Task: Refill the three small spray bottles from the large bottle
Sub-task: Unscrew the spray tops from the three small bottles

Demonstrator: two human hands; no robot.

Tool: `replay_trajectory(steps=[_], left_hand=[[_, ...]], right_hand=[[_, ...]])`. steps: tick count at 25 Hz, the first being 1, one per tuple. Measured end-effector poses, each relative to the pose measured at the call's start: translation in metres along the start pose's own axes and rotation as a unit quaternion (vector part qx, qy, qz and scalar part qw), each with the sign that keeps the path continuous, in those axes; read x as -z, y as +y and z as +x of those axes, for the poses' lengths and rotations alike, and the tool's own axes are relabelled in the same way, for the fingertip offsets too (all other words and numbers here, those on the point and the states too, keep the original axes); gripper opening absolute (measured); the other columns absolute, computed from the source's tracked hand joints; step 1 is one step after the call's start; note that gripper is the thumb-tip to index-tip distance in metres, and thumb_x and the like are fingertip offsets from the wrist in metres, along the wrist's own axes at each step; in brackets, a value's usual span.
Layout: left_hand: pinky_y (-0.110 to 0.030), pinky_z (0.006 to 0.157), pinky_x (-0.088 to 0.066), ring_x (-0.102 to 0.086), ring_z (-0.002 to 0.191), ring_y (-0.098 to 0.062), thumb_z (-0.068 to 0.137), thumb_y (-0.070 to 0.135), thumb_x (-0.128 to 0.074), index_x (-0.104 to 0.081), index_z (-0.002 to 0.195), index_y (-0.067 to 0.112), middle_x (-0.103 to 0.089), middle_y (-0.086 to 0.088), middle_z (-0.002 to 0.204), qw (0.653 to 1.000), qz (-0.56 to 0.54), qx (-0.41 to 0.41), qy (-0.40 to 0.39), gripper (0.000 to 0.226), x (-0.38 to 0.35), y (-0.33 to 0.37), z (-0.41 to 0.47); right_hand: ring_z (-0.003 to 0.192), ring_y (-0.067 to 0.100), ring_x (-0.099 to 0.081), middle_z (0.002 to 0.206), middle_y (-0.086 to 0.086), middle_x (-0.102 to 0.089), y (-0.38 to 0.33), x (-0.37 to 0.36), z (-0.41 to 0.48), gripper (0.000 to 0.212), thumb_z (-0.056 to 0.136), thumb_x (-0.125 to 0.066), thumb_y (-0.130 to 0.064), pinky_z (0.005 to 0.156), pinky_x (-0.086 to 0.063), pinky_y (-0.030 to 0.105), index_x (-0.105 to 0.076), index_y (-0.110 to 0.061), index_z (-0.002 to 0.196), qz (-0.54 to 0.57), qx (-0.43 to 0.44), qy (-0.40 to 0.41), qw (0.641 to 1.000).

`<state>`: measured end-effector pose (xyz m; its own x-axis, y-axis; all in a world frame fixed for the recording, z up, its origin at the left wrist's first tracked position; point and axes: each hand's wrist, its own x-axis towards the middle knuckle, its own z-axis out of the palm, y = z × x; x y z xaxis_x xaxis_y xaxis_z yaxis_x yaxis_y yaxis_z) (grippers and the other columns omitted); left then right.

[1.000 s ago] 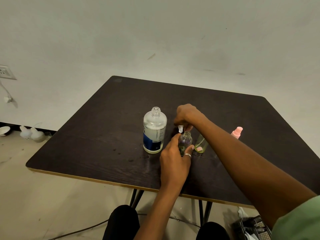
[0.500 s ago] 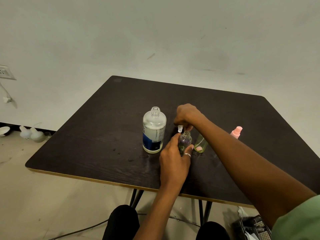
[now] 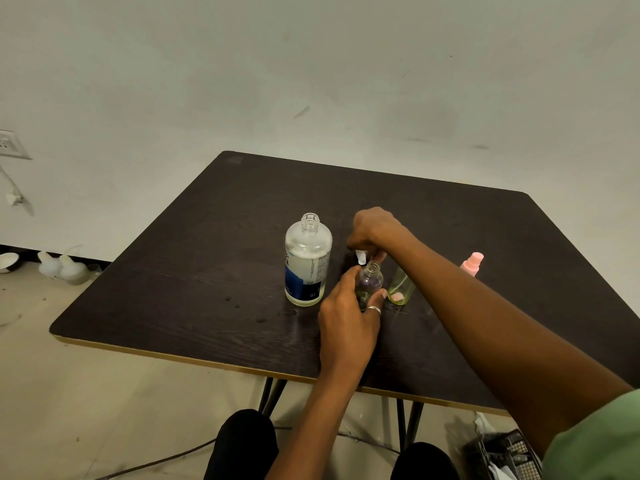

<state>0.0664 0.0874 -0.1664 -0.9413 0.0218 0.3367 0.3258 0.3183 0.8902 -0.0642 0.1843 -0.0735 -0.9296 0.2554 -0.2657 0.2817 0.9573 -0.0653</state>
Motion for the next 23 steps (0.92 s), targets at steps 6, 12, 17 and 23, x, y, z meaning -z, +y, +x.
replay_trajectory(steps=[6,12,17,23], left_hand=[[-0.021,0.090,-0.054,-0.062,0.108,0.000,0.087,0.031,-0.074,-0.055,0.134,0.025,-0.068,0.009,0.120,1.000,0.002,0.002,-0.002,0.051,0.001,0.002,-0.001],[-0.024,0.093,-0.054,-0.062,0.110,-0.003,0.086,0.033,-0.075,-0.055,0.135,0.023,-0.068,0.008,0.121,1.000,0.003,0.006,0.003,0.054,-0.001,0.000,0.000],[-0.012,0.095,-0.047,-0.057,0.112,0.003,0.085,0.032,-0.076,-0.049,0.142,0.021,-0.065,0.008,0.127,1.000,0.005,0.020,-0.005,0.064,0.001,0.003,-0.001],[-0.003,0.086,-0.034,-0.046,0.109,0.006,0.083,0.032,-0.079,-0.043,0.147,0.020,-0.061,0.004,0.135,0.999,0.012,0.040,-0.030,0.074,0.004,0.010,-0.002]], right_hand=[[0.049,0.023,-0.070,0.076,0.013,-0.069,-0.002,0.002,-0.003,0.022,0.091,-0.061,-0.025,0.052,-0.059,0.028,-0.063,-0.004,0.086,0.006,-0.010,0.001,1.000],[0.046,0.022,-0.068,0.065,0.011,-0.068,-0.001,0.027,-0.023,0.032,0.091,-0.063,-0.034,0.050,-0.056,0.026,-0.061,-0.005,0.079,0.023,0.017,0.044,0.999],[0.049,0.017,-0.068,0.056,0.005,-0.068,0.013,0.054,-0.054,0.044,0.091,-0.058,-0.046,0.066,-0.058,0.030,-0.060,-0.009,0.068,-0.023,0.052,0.106,0.993],[0.078,0.019,-0.064,0.084,0.002,-0.070,0.050,0.064,-0.081,0.043,0.088,-0.059,-0.054,0.075,-0.055,0.035,-0.071,-0.013,0.085,-0.091,0.102,0.101,0.986]])
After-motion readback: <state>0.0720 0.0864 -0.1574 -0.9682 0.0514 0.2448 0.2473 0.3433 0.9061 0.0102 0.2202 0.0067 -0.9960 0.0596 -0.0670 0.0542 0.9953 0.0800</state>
